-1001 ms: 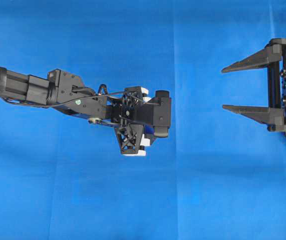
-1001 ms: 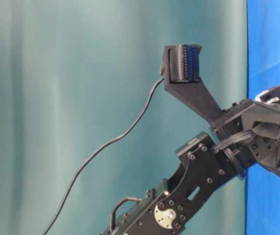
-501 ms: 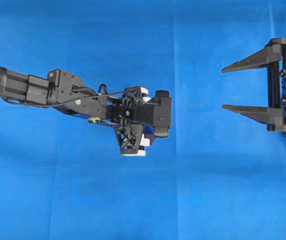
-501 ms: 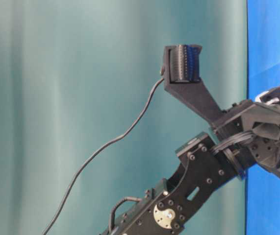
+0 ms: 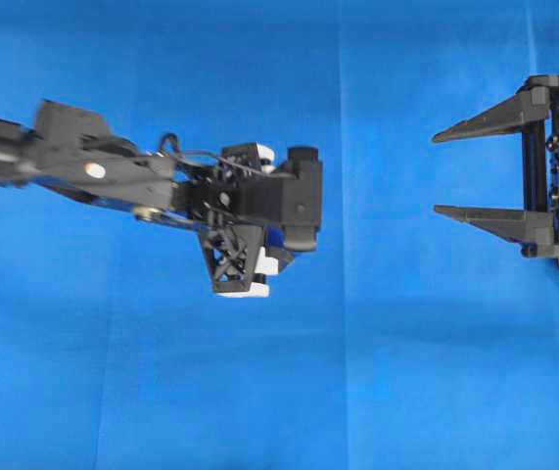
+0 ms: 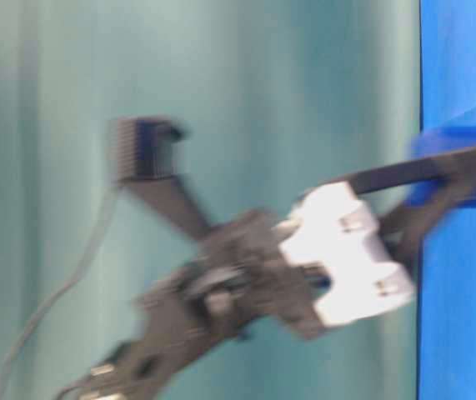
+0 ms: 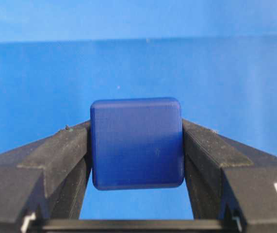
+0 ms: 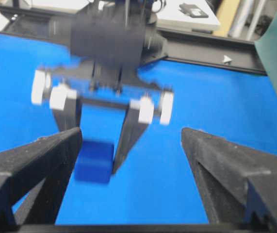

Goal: Handover the blue block to the right arm after grasping it with the left arm, then place it in the designated position.
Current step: 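Close the left gripper on the blue cube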

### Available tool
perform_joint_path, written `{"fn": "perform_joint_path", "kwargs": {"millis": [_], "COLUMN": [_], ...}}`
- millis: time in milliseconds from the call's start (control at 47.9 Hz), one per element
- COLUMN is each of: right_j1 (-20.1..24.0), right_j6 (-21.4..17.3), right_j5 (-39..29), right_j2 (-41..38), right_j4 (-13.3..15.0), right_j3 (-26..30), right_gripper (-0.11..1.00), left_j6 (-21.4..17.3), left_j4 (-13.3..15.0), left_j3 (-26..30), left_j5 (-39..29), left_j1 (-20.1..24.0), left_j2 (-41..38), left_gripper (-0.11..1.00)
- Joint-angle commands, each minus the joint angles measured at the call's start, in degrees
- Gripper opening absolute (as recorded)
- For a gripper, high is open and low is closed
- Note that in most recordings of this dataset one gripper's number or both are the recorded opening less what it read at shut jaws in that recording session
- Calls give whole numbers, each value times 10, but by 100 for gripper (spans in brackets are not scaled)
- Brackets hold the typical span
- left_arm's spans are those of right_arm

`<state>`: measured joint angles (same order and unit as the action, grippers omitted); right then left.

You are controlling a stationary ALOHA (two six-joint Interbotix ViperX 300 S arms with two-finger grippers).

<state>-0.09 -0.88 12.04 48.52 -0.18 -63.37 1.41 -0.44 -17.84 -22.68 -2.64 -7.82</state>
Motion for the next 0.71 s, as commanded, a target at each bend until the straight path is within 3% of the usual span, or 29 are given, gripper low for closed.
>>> {"fn": "perform_joint_path", "kwargs": {"millis": [0, 396, 688], "right_j1": [-1, -1, -1], "right_j6": [0, 0, 0], "right_j5": [3, 3, 3], "right_j2": [-2, -2, -2], "right_j4": [-2, -2, -2], "right_j3": [17, 17, 18], "right_gripper": [97, 97, 97], "left_j6": [1, -7, -10], "left_j4": [-1, -2, -5], "left_j3": [21, 97, 143], "left_j5": [-20, -126, -195], "left_j1": [-1, 0, 5], "left_j2": [48, 121, 129], "left_gripper": [49, 49, 49]}}
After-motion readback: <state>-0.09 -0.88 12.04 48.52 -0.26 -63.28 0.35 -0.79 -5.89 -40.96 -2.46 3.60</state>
